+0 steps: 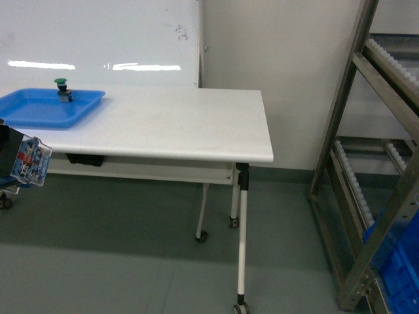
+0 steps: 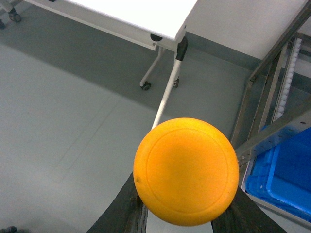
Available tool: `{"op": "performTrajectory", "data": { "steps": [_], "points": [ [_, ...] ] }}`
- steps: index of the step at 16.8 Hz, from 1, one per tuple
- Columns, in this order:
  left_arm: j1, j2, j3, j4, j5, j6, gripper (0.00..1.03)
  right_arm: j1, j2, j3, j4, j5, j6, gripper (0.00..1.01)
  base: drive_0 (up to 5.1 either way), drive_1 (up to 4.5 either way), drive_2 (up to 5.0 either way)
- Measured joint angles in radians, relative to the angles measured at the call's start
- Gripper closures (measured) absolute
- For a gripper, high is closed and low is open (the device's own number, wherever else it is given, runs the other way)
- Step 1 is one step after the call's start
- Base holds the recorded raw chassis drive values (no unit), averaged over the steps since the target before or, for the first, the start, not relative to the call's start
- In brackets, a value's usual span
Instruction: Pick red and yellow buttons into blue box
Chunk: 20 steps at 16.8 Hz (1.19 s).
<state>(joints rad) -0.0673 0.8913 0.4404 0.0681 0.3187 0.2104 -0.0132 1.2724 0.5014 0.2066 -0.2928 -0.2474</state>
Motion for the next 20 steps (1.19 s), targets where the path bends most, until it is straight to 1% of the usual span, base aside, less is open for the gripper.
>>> {"op": "performTrajectory", "data": {
  "steps": [20],
  "points": [
    [0.000, 0.002, -0.001, 0.001, 0.000, 0.000, 0.71, 0.000, 0.000, 0.000, -0.001, 0.000, 0.000, 0.75, 5.0, -2.43, -2.4]
  ]
}}
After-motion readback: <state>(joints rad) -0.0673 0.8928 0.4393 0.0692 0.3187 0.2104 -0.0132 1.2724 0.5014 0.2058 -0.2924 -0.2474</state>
